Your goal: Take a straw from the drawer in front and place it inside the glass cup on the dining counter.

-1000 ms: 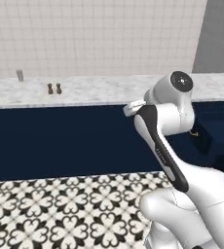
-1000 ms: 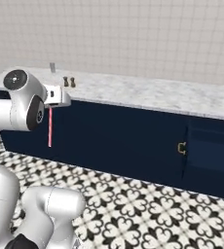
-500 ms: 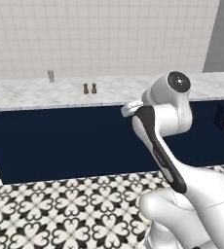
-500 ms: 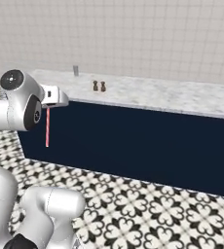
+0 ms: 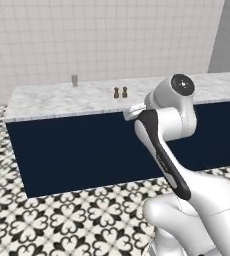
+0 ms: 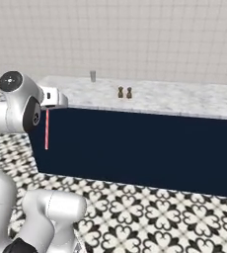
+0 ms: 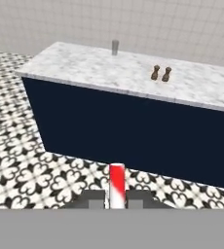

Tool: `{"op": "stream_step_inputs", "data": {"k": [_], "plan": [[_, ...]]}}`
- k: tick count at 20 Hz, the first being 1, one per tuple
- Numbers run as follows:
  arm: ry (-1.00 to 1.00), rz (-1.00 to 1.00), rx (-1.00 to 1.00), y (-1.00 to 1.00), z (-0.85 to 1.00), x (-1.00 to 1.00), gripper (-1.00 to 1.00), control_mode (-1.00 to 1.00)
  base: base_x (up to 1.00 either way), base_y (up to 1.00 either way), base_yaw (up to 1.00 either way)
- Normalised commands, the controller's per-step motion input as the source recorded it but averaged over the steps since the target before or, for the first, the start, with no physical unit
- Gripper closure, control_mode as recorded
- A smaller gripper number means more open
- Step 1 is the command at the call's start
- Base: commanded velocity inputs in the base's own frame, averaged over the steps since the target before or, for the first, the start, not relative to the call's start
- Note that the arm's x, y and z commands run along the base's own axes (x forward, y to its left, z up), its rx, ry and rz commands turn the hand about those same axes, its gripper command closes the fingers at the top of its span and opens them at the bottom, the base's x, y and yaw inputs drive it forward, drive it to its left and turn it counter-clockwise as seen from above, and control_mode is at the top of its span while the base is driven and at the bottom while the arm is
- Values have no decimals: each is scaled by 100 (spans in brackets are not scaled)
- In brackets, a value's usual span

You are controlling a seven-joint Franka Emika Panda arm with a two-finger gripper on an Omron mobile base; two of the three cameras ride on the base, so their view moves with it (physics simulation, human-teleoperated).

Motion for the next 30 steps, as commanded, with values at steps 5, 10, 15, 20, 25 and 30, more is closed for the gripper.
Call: {"op": "stream_step_inputs", "data": {"k": [5, 10, 15, 20, 25, 30], "plan": [[0, 0, 0, 0, 0, 0, 100, 100, 42, 100, -30], [0, 0, 0, 0, 0, 0, 100, 100, 41, 100, -32], [0, 0, 0, 0, 0, 0, 100, 100, 39, 100, -36], [0, 0, 0, 0, 0, 0, 100, 100, 17, 100, -38], [0, 0, 0, 0, 0, 0, 100, 100, 0, 100, -40], [0, 0, 0, 0, 0, 0, 100, 100, -4, 100, -40]]}}
